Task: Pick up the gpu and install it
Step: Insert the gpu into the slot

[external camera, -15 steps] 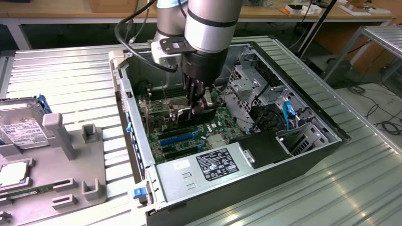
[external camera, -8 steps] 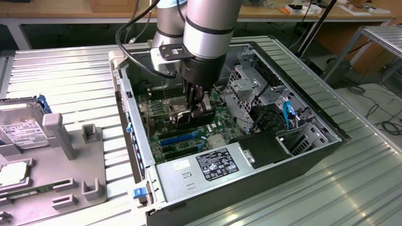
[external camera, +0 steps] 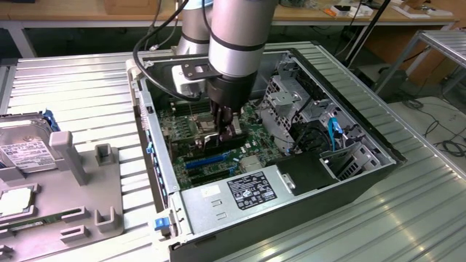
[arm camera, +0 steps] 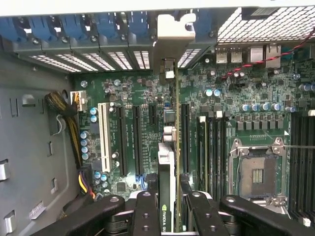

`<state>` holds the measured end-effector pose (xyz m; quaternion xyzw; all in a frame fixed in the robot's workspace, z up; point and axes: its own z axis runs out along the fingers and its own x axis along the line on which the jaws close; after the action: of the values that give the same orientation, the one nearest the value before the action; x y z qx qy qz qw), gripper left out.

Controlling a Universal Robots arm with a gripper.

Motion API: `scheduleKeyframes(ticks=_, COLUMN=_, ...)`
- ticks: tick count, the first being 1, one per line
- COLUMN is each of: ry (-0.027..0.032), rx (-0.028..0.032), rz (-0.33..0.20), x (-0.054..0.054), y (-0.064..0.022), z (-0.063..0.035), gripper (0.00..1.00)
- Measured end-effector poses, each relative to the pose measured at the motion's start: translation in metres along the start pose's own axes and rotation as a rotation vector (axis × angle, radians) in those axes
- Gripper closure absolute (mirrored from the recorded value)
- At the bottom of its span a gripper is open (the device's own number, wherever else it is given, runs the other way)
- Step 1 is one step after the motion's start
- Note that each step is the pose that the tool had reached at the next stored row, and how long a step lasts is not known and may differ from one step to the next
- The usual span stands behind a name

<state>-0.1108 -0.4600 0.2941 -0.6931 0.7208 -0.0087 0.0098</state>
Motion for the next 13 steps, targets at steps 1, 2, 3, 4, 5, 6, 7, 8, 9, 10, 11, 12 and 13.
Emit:
scheduleKeyframes(ticks=1, ry=0.0000, rx=0.0002, rz=0.000, x=0.0000, y=0.0009, z=0.0002, gripper=0.73)
scheduleKeyframes(ticks=2, ry=0.0000, rx=0.0003, rz=0.000, x=0.0000, y=0.0018, z=0.0004, gripper=0.73)
scheduleKeyframes(ticks=3, ry=0.0001, rx=0.0003, rz=0.000, x=0.0001, y=0.0018, z=0.0004, gripper=0.73)
scheduleKeyframes(ticks=4, ry=0.0002, rx=0.0002, rz=0.000, x=0.0001, y=0.0018, z=0.0004, gripper=0.73)
scheduleKeyframes(ticks=5, ry=0.0000, rx=0.0003, rz=0.000, x=0.0001, y=0.0018, z=0.0005, gripper=0.73)
scheduleKeyframes(ticks=6, ry=0.0000, rx=0.0003, rz=0.000, x=0.0001, y=0.0019, z=0.0005, gripper=0.73)
scheduleKeyframes(ticks=7, ry=0.0000, rx=0.0003, rz=0.000, x=0.0001, y=0.0019, z=0.0005, gripper=0.73)
scheduleKeyframes(ticks=8, ry=0.0001, rx=0.0003, rz=0.000, x=0.0001, y=0.0019, z=0.0005, gripper=0.73)
scheduleKeyframes(ticks=9, ry=0.0000, rx=0.0003, rz=0.000, x=0.0001, y=0.0019, z=0.0005, gripper=0.73)
scheduleKeyframes(ticks=10, ry=0.0002, rx=0.0002, rz=0.000, x=0.0001, y=0.0020, z=0.0006, gripper=0.73)
scheduleKeyframes(ticks=11, ry=0.0012, rx=0.0003, rz=0.000, x=0.0000, y=0.0026, z=0.0006, gripper=0.73)
scheduleKeyframes(ticks=12, ry=0.0010, rx=0.0004, rz=0.000, x=0.0001, y=0.0036, z=0.0007, gripper=0.73)
scheduleKeyframes(ticks=13, ry=0.0011, rx=0.0005, rz=0.000, x=0.0001, y=0.0044, z=0.0008, gripper=0.73)
